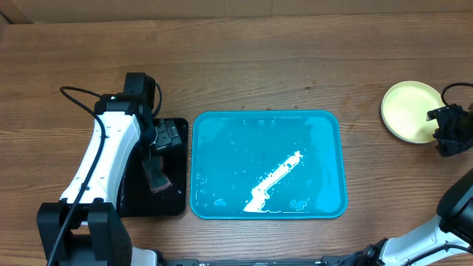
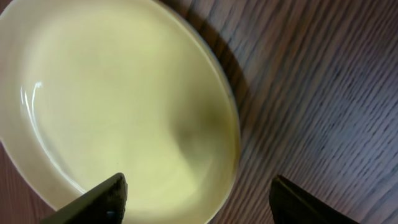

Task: Clean dirty plates on tray and stack at the side
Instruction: 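Lower the yellow plate onto the stacked plates with the right gripper, then release the yellow plate, raise the right gripper, and retract the left arm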

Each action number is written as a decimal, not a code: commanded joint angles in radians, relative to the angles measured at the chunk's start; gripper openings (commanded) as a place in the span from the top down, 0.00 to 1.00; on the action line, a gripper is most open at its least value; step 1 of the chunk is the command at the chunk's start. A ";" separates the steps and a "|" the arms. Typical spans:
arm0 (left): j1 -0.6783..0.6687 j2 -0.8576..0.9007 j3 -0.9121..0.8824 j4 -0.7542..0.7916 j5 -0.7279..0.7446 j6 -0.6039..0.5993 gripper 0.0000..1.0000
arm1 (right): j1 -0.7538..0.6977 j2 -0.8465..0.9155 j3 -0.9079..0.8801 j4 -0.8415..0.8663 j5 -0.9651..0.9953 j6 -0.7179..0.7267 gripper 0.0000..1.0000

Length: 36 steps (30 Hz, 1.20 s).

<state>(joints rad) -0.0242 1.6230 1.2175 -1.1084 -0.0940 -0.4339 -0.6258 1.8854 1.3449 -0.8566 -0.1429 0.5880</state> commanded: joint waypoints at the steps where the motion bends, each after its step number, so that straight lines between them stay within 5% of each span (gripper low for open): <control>1: 0.003 -0.028 0.020 -0.003 -0.014 0.020 0.00 | 0.003 -0.011 0.006 0.002 -0.078 -0.066 0.24; 8: 0.003 -0.034 0.082 -0.043 -0.068 0.053 0.00 | 0.048 -0.034 0.099 -0.068 -0.259 -0.265 0.23; 17: -0.003 -0.141 0.338 -0.144 -0.071 0.111 0.00 | 0.234 -0.148 0.260 -0.206 -0.206 -0.515 0.34; 18: -0.010 -0.170 0.367 -0.153 -0.073 0.149 0.00 | 0.276 -0.180 0.269 -0.211 -0.197 -0.563 0.33; 21: -0.022 -0.232 0.404 -0.169 -0.073 0.165 0.00 | 0.357 -0.248 0.274 -0.208 -0.159 -0.624 0.00; 36: -0.121 -0.730 0.423 -0.370 -0.185 0.161 0.00 | 0.673 -0.603 0.274 -0.230 0.072 -0.724 0.00</control>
<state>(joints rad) -0.1379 0.9787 1.6207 -1.4559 -0.2268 -0.2794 0.0288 1.3163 1.5921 -1.0767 -0.1158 -0.1043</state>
